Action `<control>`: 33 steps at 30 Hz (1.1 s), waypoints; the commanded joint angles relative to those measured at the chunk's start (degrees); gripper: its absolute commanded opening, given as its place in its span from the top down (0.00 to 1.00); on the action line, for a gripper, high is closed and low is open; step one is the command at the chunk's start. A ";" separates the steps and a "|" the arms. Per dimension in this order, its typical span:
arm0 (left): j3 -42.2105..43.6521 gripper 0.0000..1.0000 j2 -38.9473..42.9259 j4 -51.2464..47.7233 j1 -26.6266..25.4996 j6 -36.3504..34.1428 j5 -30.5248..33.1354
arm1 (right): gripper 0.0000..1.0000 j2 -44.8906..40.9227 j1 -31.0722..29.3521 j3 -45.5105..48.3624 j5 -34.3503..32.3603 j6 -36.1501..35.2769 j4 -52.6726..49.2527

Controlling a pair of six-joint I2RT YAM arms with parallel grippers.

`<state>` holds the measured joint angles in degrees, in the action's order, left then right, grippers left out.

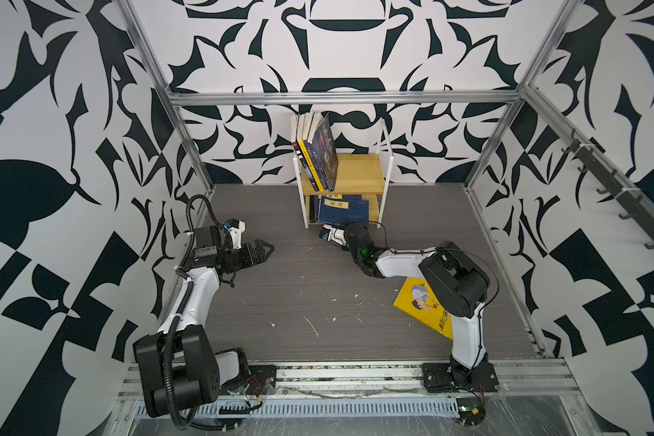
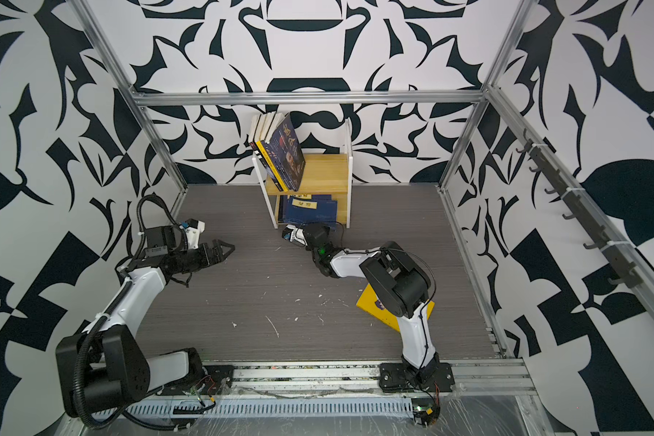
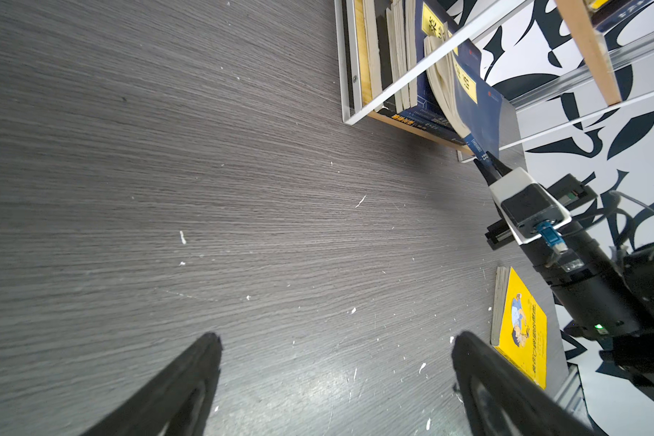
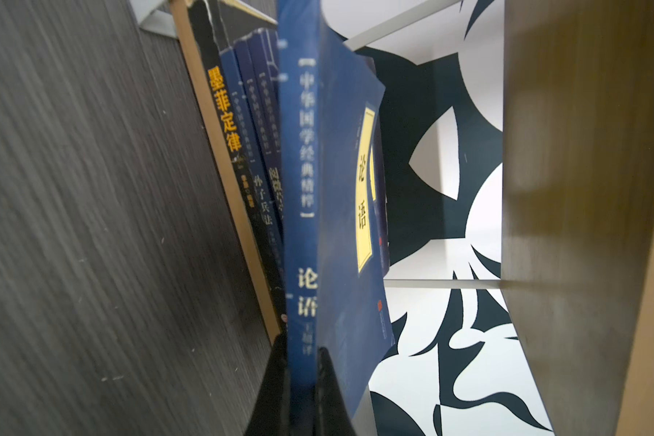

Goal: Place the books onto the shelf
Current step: 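Push the upright blue book into the shelf's lower tier with the right gripper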

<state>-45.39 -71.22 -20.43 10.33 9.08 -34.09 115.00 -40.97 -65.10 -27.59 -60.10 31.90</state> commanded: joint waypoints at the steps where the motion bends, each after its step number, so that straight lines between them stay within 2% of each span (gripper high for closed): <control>1: 0.63 0.00 0.29 0.25 -0.02 -0.73 -0.90 | 0.94 0.29 -0.23 -2.31 2.02 0.68 -3.22; 7: 0.64 0.01 0.64 -0.06 -0.02 -1.17 -0.68 | 0.89 1.17 -0.18 -4.04 2.20 -1.46 -3.47; 25: 0.61 0.01 0.64 -0.72 -0.51 -2.43 -0.12 | 0.88 3.04 1.58 -6.03 3.85 -9.94 -2.24; 33: 0.65 0.01 0.32 -0.91 -0.47 -2.90 0.24 | 0.81 3.04 2.44 -6.44 5.35 -10.51 -3.87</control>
<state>-45.39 -71.22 -20.47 9.98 7.14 -33.76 118.15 -38.96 -69.60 -23.83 -70.17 29.04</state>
